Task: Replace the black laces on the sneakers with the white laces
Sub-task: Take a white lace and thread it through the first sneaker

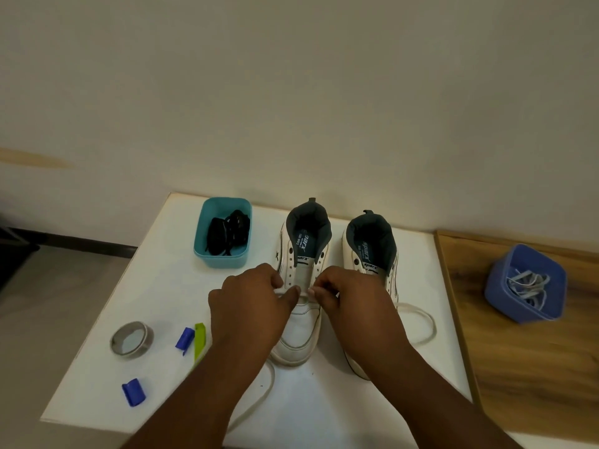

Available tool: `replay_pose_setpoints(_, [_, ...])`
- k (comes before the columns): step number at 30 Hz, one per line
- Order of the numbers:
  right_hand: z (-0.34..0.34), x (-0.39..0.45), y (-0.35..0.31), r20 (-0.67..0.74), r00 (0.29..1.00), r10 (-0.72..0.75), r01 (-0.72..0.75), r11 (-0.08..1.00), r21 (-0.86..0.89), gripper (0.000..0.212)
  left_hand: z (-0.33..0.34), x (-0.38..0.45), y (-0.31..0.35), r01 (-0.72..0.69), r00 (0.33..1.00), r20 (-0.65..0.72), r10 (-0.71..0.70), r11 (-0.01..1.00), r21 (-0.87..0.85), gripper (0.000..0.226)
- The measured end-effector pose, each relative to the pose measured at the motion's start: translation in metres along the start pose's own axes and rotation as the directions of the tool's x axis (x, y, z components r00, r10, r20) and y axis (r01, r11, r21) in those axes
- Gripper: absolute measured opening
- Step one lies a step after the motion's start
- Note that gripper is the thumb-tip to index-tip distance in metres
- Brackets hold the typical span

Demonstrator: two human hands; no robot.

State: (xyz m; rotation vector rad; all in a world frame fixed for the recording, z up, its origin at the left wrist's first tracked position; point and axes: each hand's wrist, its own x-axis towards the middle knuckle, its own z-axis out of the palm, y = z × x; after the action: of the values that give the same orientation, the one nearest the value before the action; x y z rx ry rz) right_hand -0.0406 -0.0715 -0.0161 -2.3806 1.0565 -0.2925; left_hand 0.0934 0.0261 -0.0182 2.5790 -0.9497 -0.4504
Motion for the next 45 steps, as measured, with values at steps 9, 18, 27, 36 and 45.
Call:
replay_pose_setpoints(9, [0.007,0.001,-0.003,-0.048,0.998,-0.043,0.048,0.991,0.122,0.018,0.004,0.003,-0.006,-0.003,1.000,-0.002,0.003,0.978,-0.208,0.022])
replay_pose_setpoints(18, [0.029,0.003,-0.014,-0.115,0.990,-0.083,0.083,0.997,-0.010,0.012,0.011,0.010,-0.018,0.011,0.998,0.058,0.011,0.930,-0.368,0.018])
replay_pose_setpoints(27, [0.040,0.004,-0.014,-0.206,0.978,-0.022,0.028,0.999,0.030,0.011,0.015,0.010,-0.016,0.067,0.996,0.084,-0.032,0.884,-0.464,0.011])
replay_pose_setpoints(36, [0.042,0.003,-0.006,-0.185,0.982,-0.021,0.033,0.998,0.060,0.012,0.018,0.009,-0.013,0.012,0.997,0.077,0.027,0.886,-0.464,0.012])
replay_pose_setpoints(45, [0.022,-0.004,-0.010,-0.065,0.997,-0.051,0.040,0.986,-0.163,0.038,0.008,0.007,-0.003,0.006,1.000,0.029,0.010,0.874,-0.486,0.013])
